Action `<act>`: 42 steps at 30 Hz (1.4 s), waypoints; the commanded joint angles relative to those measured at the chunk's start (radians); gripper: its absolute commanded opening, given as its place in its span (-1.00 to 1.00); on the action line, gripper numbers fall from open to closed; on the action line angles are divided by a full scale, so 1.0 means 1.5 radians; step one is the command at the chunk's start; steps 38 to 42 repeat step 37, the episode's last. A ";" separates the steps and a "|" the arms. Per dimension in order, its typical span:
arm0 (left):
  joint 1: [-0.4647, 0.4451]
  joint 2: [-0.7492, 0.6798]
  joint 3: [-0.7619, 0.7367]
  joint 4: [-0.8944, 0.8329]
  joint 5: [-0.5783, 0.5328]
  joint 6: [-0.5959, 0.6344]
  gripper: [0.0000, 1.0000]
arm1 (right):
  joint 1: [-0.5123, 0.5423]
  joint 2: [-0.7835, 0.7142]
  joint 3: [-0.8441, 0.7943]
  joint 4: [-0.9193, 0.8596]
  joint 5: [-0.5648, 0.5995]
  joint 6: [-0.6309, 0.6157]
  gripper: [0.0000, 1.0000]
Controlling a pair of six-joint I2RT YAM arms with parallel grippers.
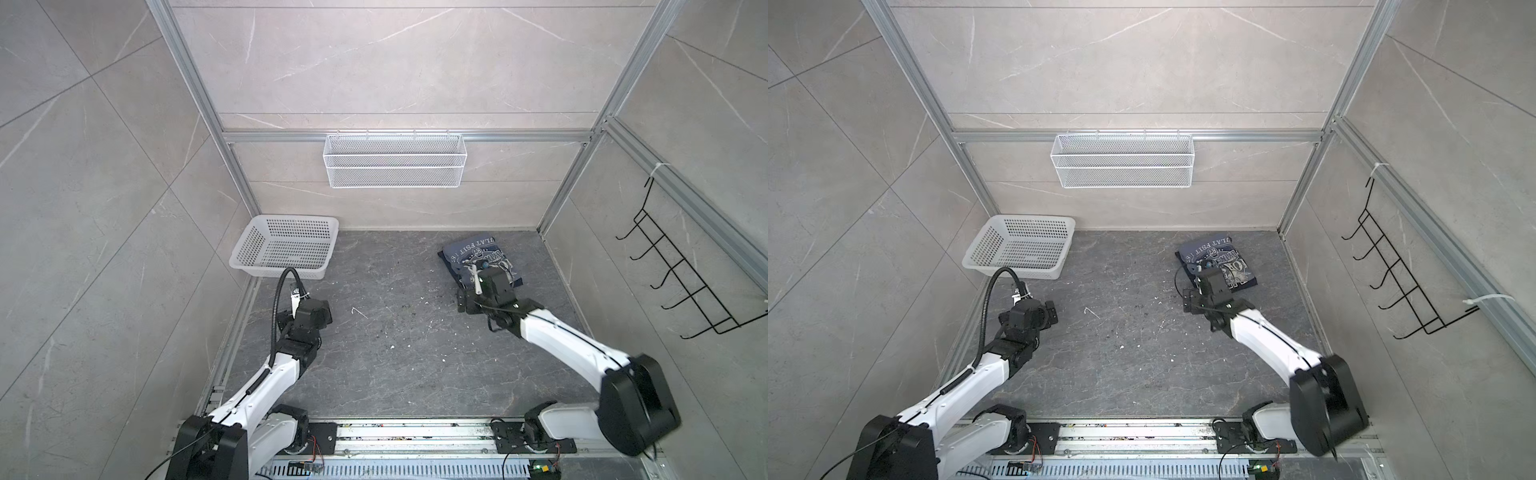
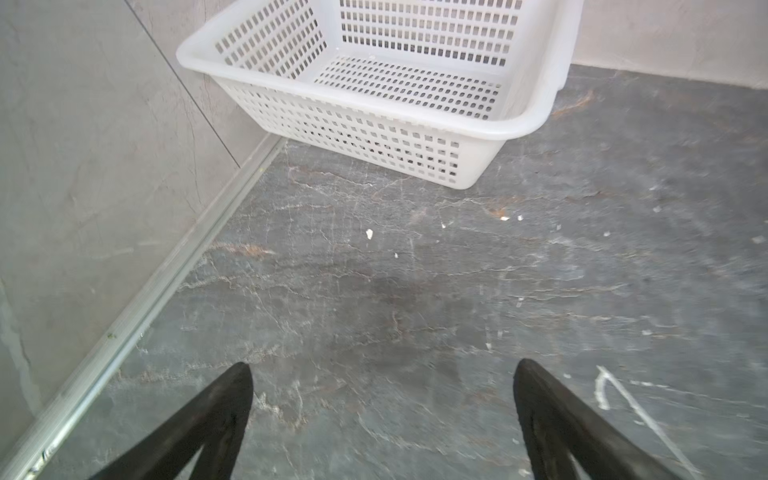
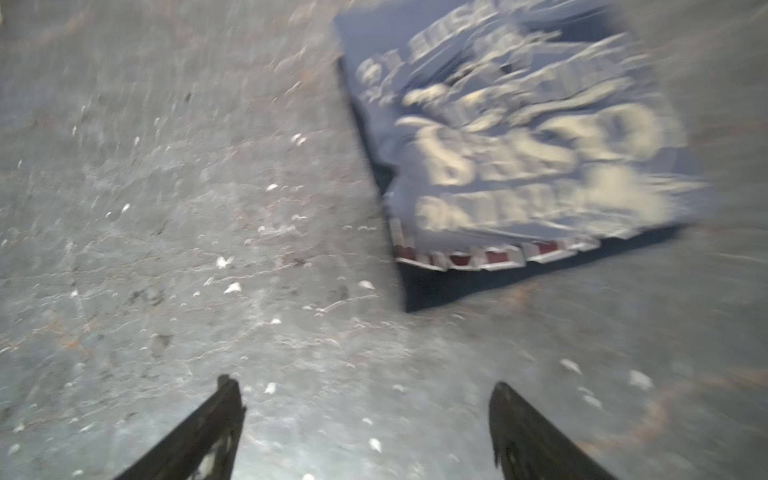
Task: Fold and stack the tank tops
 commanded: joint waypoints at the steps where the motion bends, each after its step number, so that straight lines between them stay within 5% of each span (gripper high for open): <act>1: 0.033 0.061 -0.018 0.164 0.011 0.081 0.99 | -0.026 -0.007 -0.083 0.159 0.136 -0.058 0.92; 6: 0.068 0.137 -0.034 0.280 0.099 0.121 0.99 | -0.061 0.101 -0.140 0.334 0.172 -0.081 0.96; 11: 0.077 0.172 -0.058 0.401 0.142 0.189 0.99 | -0.080 0.115 -0.174 0.465 0.063 -0.159 0.98; 14: 0.103 0.245 -0.096 0.566 0.169 0.201 0.99 | -0.123 0.152 -0.248 0.659 -0.012 -0.165 0.98; 18: 0.155 0.287 -0.077 0.553 0.211 0.151 1.00 | -0.164 0.182 -0.269 0.707 -0.098 -0.153 0.99; 23: 0.171 0.280 -0.064 0.507 0.237 0.136 1.00 | -0.163 0.184 -0.255 0.689 -0.017 -0.123 0.98; 42: 0.170 0.274 -0.077 0.525 0.230 0.141 1.00 | -0.161 0.174 -0.263 0.690 -0.004 -0.124 0.99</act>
